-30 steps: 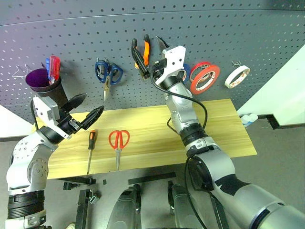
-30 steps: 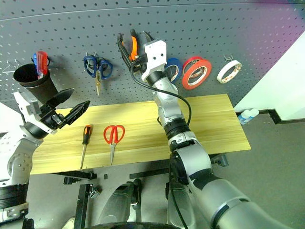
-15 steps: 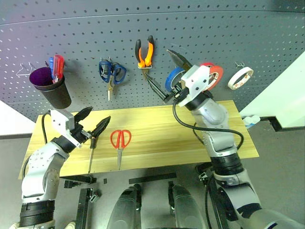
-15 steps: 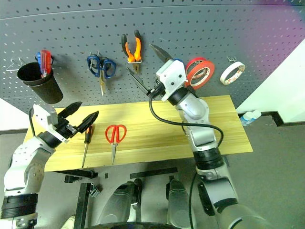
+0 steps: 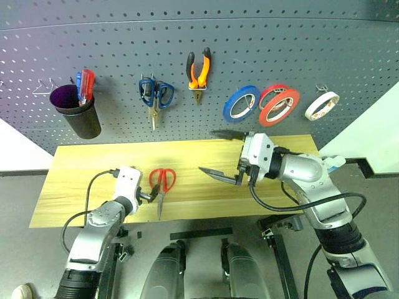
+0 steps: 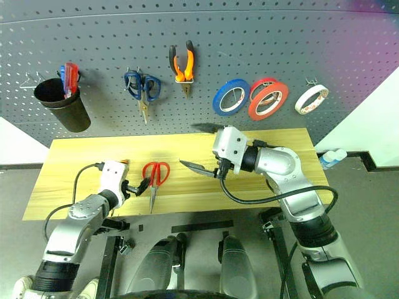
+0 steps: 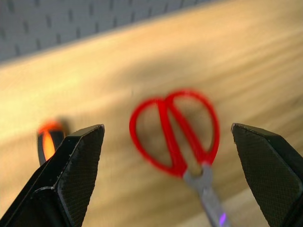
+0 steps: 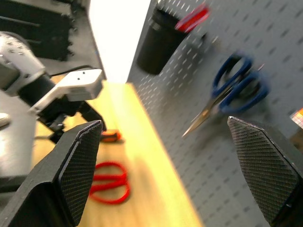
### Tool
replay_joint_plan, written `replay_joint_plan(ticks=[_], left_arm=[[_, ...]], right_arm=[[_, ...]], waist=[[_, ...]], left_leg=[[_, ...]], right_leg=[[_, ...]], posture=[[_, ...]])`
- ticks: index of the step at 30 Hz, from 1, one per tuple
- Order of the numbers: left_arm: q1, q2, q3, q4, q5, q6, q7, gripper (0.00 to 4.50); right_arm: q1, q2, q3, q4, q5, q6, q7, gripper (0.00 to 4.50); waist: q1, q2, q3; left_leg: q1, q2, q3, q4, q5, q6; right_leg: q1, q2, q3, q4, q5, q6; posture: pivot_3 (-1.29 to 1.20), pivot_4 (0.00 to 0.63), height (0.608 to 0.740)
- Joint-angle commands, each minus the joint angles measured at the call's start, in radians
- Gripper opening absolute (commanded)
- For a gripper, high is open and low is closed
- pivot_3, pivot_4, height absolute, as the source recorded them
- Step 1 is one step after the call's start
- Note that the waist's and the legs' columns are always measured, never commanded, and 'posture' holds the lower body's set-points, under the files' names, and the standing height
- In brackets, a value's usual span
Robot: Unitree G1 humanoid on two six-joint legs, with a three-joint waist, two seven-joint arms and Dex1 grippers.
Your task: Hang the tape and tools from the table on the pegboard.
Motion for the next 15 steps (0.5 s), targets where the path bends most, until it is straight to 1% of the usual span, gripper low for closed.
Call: replay_joint_plan(ticks=[1,4,8,13,15], left_arm=[[-0.017,-0.025,-0.045,-0.042,0.047,0.151,0.061,4.50],[-0.045,-0.057,-0.053,-0.043,0.054,0.240,0.091,4.50],[-0.110,-0.098,-0.074,0.000,0.068,0.384,0.127,4.50],[-0.192,-0.141,-0.106,0.068,0.113,0.463,0.184,4.50],[-0.222,-0.145,-0.127,0.101,0.138,0.502,0.204,4.50]], right_arm=[[0.052,-0.022,0.007,-0.063,0.032,0.034,0.032,4.46],[0.073,-0.033,0.000,-0.065,0.039,0.044,0.049,4.46],[0.078,-0.038,-0.009,-0.049,0.022,0.034,0.040,4.46],[0.078,-0.047,-0.022,-0.017,0.009,0.017,0.037,4.46],[0.079,-0.050,-0.028,-0.006,0.005,0.010,0.036,4.46]], waist=[[0.000,0.000,0.000],[0.000,0.000,0.000],[0.000,0.000,0.000],[0.002,-0.001,0.000],[0.003,-0.001,0.000]], left_leg=[[0.000,0.000,0.000,0.000,0.000,0.000],[0.000,0.000,0.000,0.001,0.000,0.000],[0.000,0.000,-0.002,0.005,0.000,0.000],[0.000,0.000,-0.003,0.007,0.000,0.000],[0.000,0.000,-0.004,0.009,-0.001,0.001]], right_leg=[[0.000,0.000,0.000,0.000,0.000,0.000],[0.001,0.000,0.000,0.000,0.000,0.000],[0.003,0.000,-0.003,0.001,0.000,0.000],[0.005,0.000,-0.004,0.000,0.000,0.000],[0.005,0.000,-0.005,0.001,0.000,0.001]], posture=[[0.03,0.220,0.727],[0.02,0.221,0.727],[0.01,0.219,0.727],[0.01,0.219,0.727],[0.00,0.217,0.727]])
